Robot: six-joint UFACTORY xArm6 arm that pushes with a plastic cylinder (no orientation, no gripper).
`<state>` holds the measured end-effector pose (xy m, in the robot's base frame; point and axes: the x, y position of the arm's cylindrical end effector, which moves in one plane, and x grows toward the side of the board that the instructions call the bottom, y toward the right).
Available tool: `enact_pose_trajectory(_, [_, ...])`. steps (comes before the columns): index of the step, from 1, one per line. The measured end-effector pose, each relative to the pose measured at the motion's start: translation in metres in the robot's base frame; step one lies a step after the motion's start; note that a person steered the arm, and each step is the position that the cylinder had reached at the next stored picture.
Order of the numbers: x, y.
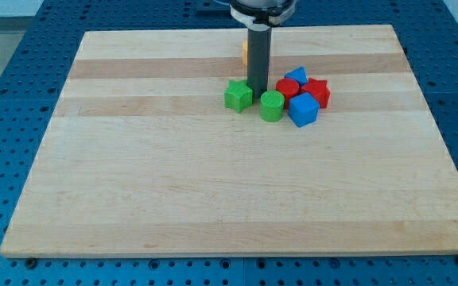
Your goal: Slide the green star towards the center of the board
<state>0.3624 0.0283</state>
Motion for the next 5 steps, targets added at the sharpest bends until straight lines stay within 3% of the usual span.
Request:
enact_pose_trajectory(2, [-0.016, 0.017])
enact_pose_trajectory(5, [-0.023, -0.024])
